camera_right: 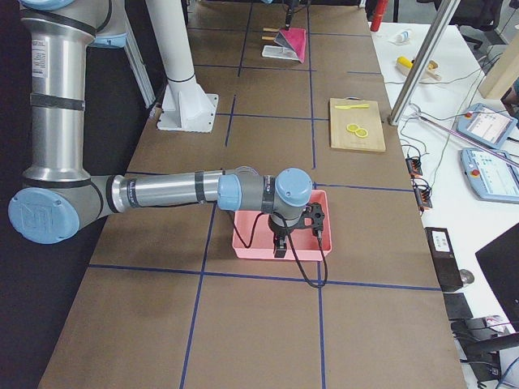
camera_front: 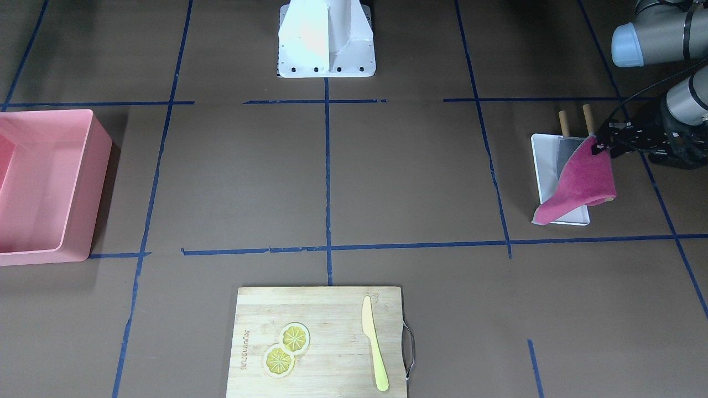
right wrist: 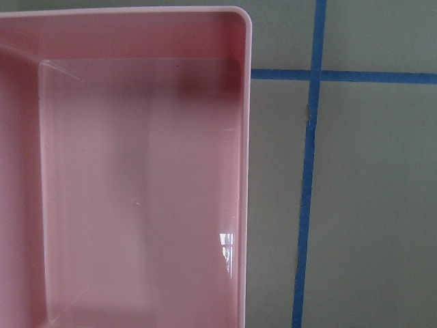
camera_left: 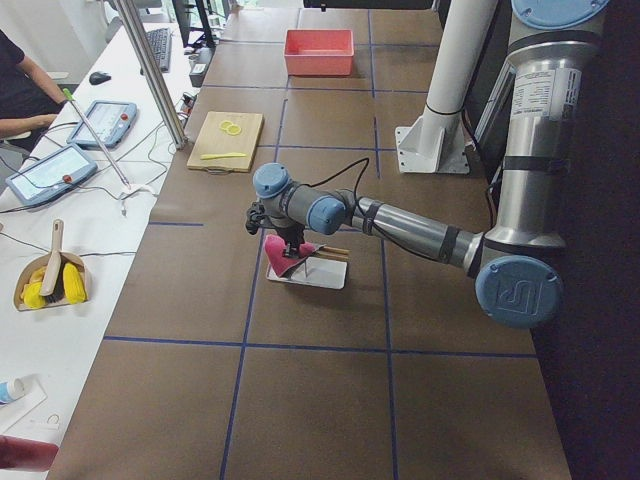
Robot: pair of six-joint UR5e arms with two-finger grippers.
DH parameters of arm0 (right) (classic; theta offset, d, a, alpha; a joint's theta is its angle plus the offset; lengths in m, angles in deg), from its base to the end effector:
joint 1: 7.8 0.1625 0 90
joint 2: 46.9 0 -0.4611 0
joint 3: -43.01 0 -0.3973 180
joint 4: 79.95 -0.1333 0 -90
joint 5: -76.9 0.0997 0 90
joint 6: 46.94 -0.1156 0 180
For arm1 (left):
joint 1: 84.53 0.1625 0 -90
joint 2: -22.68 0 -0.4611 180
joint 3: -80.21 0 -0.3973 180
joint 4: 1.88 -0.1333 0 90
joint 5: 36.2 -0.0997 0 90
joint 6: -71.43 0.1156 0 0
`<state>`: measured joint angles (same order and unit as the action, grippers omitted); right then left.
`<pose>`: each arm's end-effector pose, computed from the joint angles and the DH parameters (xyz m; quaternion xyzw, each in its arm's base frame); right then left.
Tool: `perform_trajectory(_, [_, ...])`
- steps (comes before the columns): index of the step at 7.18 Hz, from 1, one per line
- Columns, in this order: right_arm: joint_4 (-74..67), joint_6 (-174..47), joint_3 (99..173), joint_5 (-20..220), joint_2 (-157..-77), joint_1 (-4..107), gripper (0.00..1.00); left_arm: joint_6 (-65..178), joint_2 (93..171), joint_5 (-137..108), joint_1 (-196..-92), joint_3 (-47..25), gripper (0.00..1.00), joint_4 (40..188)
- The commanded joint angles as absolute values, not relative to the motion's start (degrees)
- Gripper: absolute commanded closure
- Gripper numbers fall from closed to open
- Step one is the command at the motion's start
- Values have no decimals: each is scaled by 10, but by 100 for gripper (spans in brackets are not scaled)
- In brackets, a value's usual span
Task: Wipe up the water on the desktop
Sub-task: 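Grasp the pink cloth on the white tray with the left gripper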
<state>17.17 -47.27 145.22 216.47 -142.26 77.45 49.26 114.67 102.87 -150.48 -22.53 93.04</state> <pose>0.0078 -0.4529 0.6496 -0.0207 -0.4187 -0.0340 0.9072 0.1698 -0.4932 0.5601 -0.0178 0.4373 0.0856 0.8951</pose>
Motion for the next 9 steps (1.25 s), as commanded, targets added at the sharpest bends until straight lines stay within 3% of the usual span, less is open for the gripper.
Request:
perform_trajectory(1, [172,-472,1451,2164,-1423,775,0,493,1148,1028,-1504,-222,68,930])
perform_trajectory(2, [172,-472,1451,2164,-1423,775,0,492,1150,1029,-1504,-223,92,930])
perform_trajectory(3, [172,-472,1451,2164,-1423,775,0,493,1151,1029,-1504,-222,100,930])
perform_trajectory(9, [171,-473,1473,2163,-1414,774,0,435,1179,1071,-1510,-283,100,925])
